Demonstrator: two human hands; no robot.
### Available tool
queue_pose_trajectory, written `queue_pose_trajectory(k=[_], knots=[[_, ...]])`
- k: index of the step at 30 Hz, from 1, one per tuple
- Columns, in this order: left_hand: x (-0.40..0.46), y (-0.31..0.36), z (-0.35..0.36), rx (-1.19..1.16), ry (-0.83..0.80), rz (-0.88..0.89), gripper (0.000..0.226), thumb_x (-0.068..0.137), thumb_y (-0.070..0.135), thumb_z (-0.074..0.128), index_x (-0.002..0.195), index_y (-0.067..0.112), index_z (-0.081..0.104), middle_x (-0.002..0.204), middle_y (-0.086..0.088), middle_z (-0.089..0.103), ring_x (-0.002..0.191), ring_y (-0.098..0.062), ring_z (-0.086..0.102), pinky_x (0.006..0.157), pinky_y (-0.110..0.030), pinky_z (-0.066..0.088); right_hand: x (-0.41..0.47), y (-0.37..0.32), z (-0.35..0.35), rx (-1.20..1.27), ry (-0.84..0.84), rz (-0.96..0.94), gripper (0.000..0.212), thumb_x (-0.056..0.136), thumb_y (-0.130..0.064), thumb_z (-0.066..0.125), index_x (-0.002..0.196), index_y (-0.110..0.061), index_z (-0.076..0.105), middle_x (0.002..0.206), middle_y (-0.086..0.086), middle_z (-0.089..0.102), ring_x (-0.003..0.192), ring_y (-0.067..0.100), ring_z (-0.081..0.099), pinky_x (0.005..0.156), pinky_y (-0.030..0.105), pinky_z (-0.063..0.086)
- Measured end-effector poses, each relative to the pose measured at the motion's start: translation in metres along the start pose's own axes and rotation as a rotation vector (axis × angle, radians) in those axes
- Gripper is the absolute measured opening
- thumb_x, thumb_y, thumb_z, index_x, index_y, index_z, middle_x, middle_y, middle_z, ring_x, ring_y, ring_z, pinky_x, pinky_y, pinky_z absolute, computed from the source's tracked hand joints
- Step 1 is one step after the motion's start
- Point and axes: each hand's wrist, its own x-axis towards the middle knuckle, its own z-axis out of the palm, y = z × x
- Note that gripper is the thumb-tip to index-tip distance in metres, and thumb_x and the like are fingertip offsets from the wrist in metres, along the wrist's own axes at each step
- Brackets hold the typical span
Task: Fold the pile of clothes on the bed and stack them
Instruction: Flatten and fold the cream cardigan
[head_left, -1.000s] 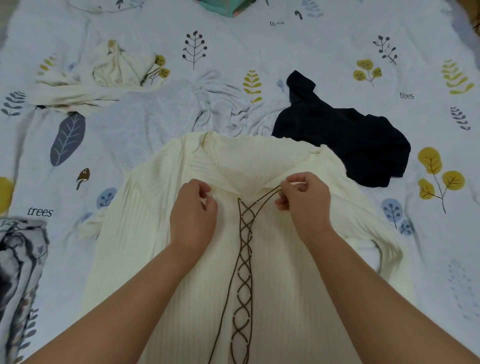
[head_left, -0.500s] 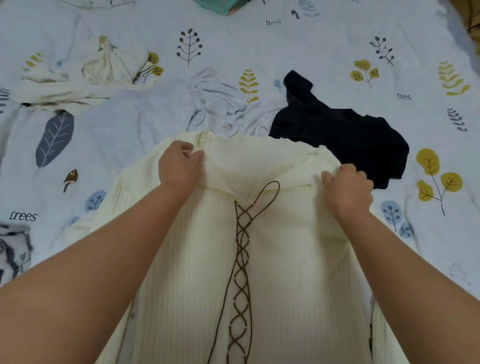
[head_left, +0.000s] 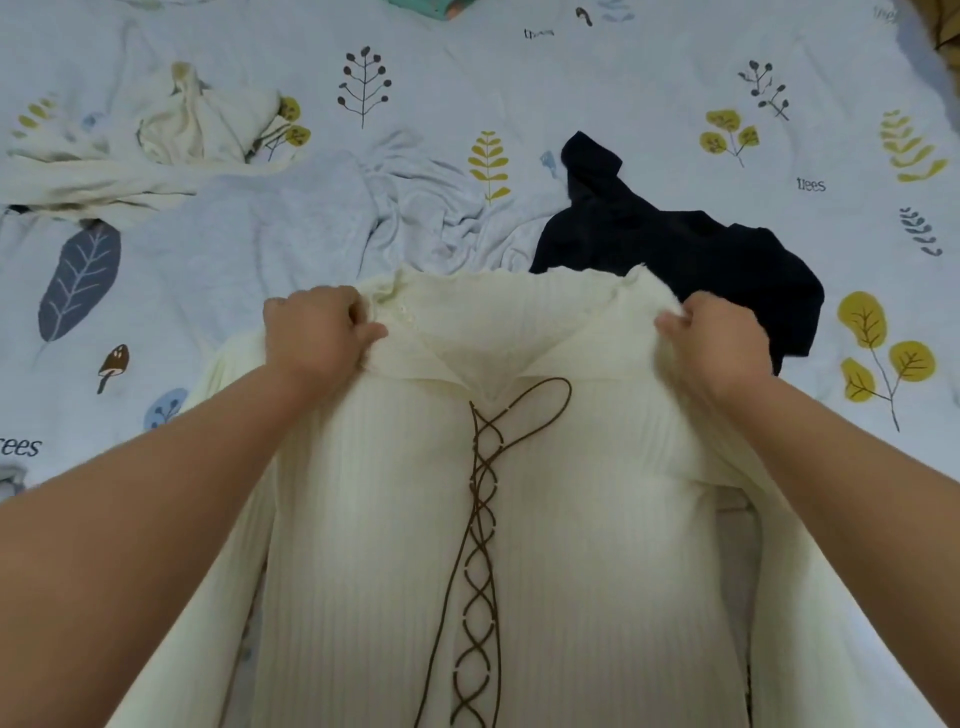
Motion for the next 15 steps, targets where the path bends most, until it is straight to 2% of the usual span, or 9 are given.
queue_pose_trajectory(k=[2, 4, 5, 7, 9, 10, 11, 13, 15], knots=[[0.007, 0.0, -0.008, -0.111, 0.046, -0.086, 0.025, 0.086, 0.034, 0.061, 0.085, 0.009, 0.06, 0.087, -0.013, 0.065, 0.089, -0.034, 0.059, 0.083, -0.038, 0.036, 0.005, -0.001, -0.003, 0.004, 0.142, 0.008, 0.029, 0.094, -0.03, 0.05, 0.099, -0.002, 0.05, 0.095, 0.021, 0.06, 0.09, 0.039, 0.056, 0.069, 0.038, 0.039], [0.01, 0.004, -0.013, -0.022, 0.167, -0.148, 0.025, 0.089, 0.028, 0.057, 0.097, 0.005, 0.058, 0.1, -0.02, 0.061, 0.096, -0.036, 0.055, 0.085, -0.041, 0.034, 0.011, -0.005, -0.005, 0.093, 0.158, 0.111, 0.04, 0.089, -0.032, 0.056, 0.116, -0.004, 0.047, 0.115, 0.021, 0.055, 0.107, 0.039, 0.049, 0.085, 0.044, 0.04], [0.007, 0.007, -0.013, 0.029, 0.22, -0.129, 0.027, 0.089, 0.024, 0.055, 0.106, 0.003, 0.056, 0.11, -0.023, 0.056, 0.103, -0.038, 0.051, 0.086, -0.043, 0.032, 0.009, -0.007, -0.004, 0.103, 0.136, 0.158, 0.049, 0.087, -0.031, 0.058, 0.125, -0.007, 0.042, 0.126, 0.02, 0.048, 0.117, 0.038, 0.042, 0.094, 0.047, 0.036], [-0.007, 0.013, -0.011, 0.024, 0.305, 0.044, 0.038, 0.087, 0.015, 0.052, 0.122, 0.001, 0.05, 0.127, -0.026, 0.048, 0.115, -0.039, 0.044, 0.092, -0.046, 0.029, -0.011, -0.013, 0.001, 0.048, 0.17, 0.092, 0.065, 0.083, -0.026, 0.06, 0.139, -0.01, 0.031, 0.141, 0.021, 0.032, 0.13, 0.037, 0.028, 0.105, 0.049, 0.025], [-0.025, 0.013, -0.004, 0.036, 0.328, 0.314, 0.048, 0.086, 0.017, 0.049, 0.131, 0.001, 0.046, 0.139, -0.026, 0.041, 0.127, -0.04, 0.04, 0.102, -0.051, 0.025, -0.046, -0.017, 0.014, -0.026, 0.294, -0.158, 0.073, 0.082, -0.023, 0.061, 0.144, -0.009, 0.026, 0.148, 0.023, 0.022, 0.138, 0.036, 0.019, 0.11, 0.052, 0.015], [-0.033, 0.012, 0.001, 0.11, 0.253, 0.431, 0.052, 0.089, 0.024, 0.042, 0.137, 0.003, 0.041, 0.145, -0.024, 0.035, 0.133, -0.039, 0.035, 0.107, -0.053, 0.02, -0.064, -0.016, 0.022, -0.076, 0.309, -0.278, 0.072, 0.083, -0.027, 0.059, 0.145, -0.009, 0.026, 0.15, 0.024, 0.019, 0.14, 0.036, 0.015, 0.112, 0.053, 0.01], [-0.04, 0.009, 0.006, 0.21, 0.094, 0.489, 0.057, 0.094, 0.035, 0.032, 0.143, 0.006, 0.032, 0.152, -0.019, 0.026, 0.139, -0.035, 0.026, 0.111, -0.053, 0.012, -0.08, -0.014, 0.03, -0.153, 0.262, -0.363, 0.071, 0.086, -0.034, 0.052, 0.146, -0.01, 0.023, 0.153, 0.024, 0.014, 0.143, 0.035, 0.01, 0.112, 0.054, 0.004], [-0.041, 0.002, 0.013, 0.356, -0.276, 0.412, 0.067, 0.095, 0.051, 0.014, 0.15, 0.014, 0.004, 0.158, -0.008, 0.0, 0.146, -0.024, 0.002, 0.115, -0.05, -0.002, -0.099, -0.005, 0.043, -0.33, 0.007, -0.381, 0.073, 0.09, -0.051, 0.03, 0.15, -0.015, 0.006, 0.157, 0.018, -0.002, 0.145, 0.03, -0.006, 0.111, 0.054, -0.005], [-0.035, 0.001, 0.016, 0.355, -0.483, 0.299, 0.068, 0.095, 0.054, 0.014, 0.149, 0.019, -0.007, 0.158, -0.003, -0.011, 0.145, -0.019, -0.007, 0.116, -0.049, -0.004, -0.102, 0.009, 0.052, -0.447, -0.236, -0.326, 0.073, 0.092, -0.058, 0.016, 0.148, -0.021, -0.013, 0.157, 0.01, -0.015, 0.144, 0.026, -0.016, 0.113, 0.053, -0.007]])
